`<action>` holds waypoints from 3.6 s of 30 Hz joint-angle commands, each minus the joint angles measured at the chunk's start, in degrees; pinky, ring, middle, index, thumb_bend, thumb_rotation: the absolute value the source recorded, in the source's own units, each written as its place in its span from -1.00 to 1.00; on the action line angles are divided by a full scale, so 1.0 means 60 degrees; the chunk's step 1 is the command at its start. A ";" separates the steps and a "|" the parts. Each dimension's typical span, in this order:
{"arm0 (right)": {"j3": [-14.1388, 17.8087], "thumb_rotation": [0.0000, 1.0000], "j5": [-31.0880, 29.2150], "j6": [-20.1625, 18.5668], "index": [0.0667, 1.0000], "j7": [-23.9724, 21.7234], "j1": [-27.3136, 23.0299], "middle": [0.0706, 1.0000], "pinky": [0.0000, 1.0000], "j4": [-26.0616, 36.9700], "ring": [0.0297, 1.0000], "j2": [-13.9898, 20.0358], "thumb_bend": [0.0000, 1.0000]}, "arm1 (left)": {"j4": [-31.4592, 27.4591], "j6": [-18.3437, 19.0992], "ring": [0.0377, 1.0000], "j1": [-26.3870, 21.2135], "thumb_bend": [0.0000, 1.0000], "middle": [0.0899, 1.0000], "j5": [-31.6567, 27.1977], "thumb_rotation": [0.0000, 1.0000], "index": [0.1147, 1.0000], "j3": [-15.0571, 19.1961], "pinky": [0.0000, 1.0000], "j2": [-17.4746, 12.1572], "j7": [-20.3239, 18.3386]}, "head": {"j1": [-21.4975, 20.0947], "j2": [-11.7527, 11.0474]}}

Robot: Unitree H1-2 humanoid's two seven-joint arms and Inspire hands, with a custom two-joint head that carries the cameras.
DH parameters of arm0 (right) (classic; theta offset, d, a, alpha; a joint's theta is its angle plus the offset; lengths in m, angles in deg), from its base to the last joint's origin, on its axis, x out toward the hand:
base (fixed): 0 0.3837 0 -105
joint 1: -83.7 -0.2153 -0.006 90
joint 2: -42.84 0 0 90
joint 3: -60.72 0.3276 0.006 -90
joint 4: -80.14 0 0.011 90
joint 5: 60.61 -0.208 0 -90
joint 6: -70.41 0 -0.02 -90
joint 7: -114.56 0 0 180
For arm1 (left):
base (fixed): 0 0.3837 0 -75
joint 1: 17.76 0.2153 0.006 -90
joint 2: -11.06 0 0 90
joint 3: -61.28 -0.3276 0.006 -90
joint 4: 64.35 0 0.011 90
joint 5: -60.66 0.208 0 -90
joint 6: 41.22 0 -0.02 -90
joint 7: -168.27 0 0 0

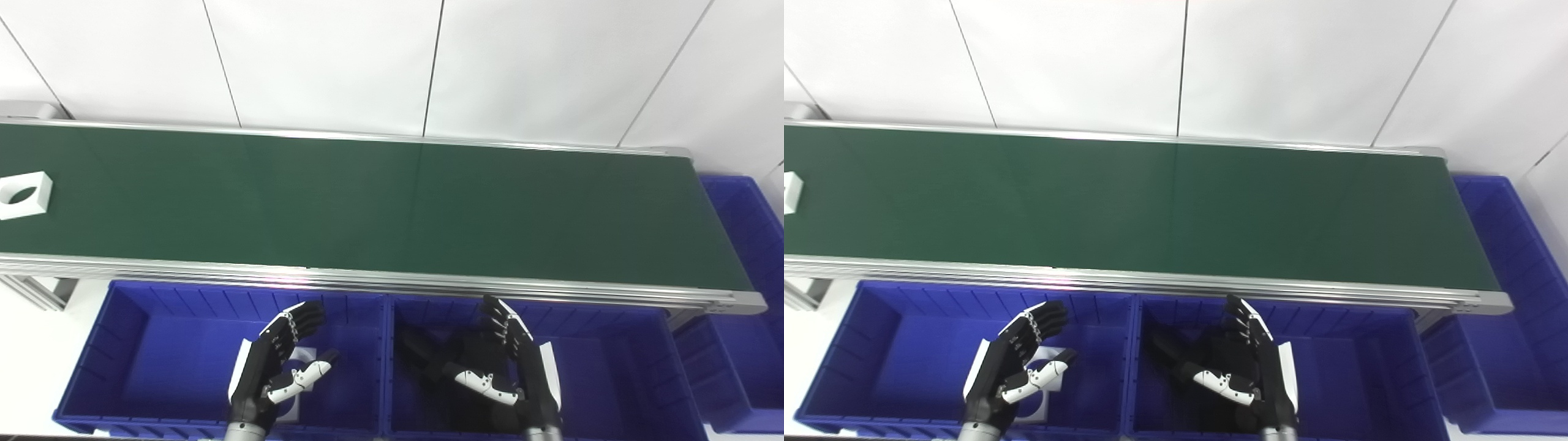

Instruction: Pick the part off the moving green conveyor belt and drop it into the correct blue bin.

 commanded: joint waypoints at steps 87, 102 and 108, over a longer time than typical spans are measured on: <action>-0.0053 -1.00 -0.1227 0.0441 0.72 -0.0128 -0.0659 0.63 0.38 -0.1164 0.51 0.0516 0.11 | 0.0815 -0.0462 0.34 -0.0467 0.74 0.32 0.0910 -1.00 0.27 -0.0466 0.38 0.0445 0.1286 | 0.3138 -0.1903; -0.0067 -1.00 -0.1131 0.0441 0.70 -0.0033 -0.0671 0.63 0.37 -0.1054 0.51 0.0530 0.12 | 0.0757 -0.0458 0.34 -0.0537 0.71 0.32 0.1032 -1.00 0.27 -0.0581 0.38 0.0385 0.1350 | 0.3120 -0.1768; -0.0116 -1.00 -0.1104 0.0441 0.70 -0.0032 -0.0607 0.62 0.38 -0.0958 0.51 0.0562 0.11 | 0.0728 -0.0459 0.34 -0.0485 0.72 0.31 0.1028 -1.00 0.26 -0.0588 0.37 0.0414 0.1398 | 0.3099 -0.1619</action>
